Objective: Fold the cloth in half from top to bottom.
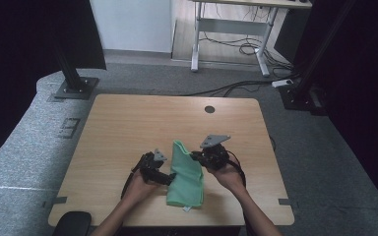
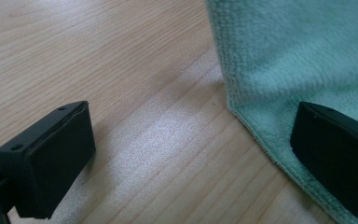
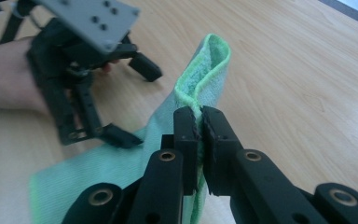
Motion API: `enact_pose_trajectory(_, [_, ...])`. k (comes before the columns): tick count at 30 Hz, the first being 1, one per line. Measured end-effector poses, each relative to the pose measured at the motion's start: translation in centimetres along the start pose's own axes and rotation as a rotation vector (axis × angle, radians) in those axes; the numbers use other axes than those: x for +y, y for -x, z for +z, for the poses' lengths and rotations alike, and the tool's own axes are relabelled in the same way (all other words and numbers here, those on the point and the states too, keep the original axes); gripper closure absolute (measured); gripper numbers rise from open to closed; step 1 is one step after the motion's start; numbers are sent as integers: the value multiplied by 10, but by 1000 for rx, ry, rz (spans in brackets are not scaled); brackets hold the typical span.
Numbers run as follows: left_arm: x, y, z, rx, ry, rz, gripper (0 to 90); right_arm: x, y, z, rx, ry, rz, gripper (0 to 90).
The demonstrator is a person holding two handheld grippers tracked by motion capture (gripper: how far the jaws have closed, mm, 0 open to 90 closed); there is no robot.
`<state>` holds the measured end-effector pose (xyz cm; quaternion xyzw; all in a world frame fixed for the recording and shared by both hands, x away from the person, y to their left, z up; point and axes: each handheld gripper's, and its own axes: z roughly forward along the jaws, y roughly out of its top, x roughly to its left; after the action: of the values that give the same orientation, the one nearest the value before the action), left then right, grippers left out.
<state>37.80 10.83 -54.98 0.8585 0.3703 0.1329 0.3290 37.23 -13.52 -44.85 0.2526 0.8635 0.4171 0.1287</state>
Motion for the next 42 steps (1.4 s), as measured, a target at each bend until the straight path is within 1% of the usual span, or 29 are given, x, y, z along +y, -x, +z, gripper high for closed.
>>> enact_pose_trajectory(6, [0,0,0,1,-2,1,0,-6,-13,-9,25,9,-11,842])
enact_pose_trajectory(11, [0,0,0,3,-2,-1,0,-11,-21,-12,43,7,-23,843])
enact_pose_trajectory(16, [0,0,0,4,-2,-1,0,-16,-27,-12,56,2,-33,842])
enact_pose_trajectory(19, [0,0,0,4,-1,-1,0,-17,-26,-12,46,-2,-37,842])
enact_pose_trajectory(23, [0,-1,0,-4,-1,2,0,-15,-15,-9,19,-3,-25,842])
enact_pose_trajectory(25, [2,-2,-2,-22,0,-23,6,-12,-8,-7,3,-5,-16,843])
enact_pose_trajectory(26, [3,-1,-2,-36,6,-31,19,-10,-5,-5,-8,-6,-19,843])
enact_pose_trajectory(27, [5,0,-3,-43,14,-29,18,-7,-1,-4,-18,-7,-16,843])
enact_pose_trajectory(30, [12,5,-5,-37,28,-12,17,-1,11,0,-43,-7,-5,844])
enact_pose_trajectory(32, [18,6,-5,-32,48,-15,17,2,17,4,-58,-6,1,844])
enact_pose_trajectory(34, [25,8,-5,-36,75,-25,22,5,23,7,-71,-9,5,844])
enact_pose_trajectory(35, [29,10,-5,-42,82,-26,24,6,25,9,-75,-10,11,844])
enact_pose_trajectory(36, [32,12,-3,-39,82,-21,24,7,27,11,-79,-12,13,844])
enact_pose_trajectory(37, [35,14,0,-28,75,-6,24,7,29,13,-84,-14,14,844])
enact_pose_trajectory(38, [39,16,4,-11,64,11,24,8,31,14,-90,-17,12,844])
enact_pose_trajectory(40, [42,19,11,2,45,23,22,8,35,17,-95,-20,20,844])
enact_pose_trajectory(42, [44,20,20,26,18,42,20,8,38,18,-100,-17,31,844])
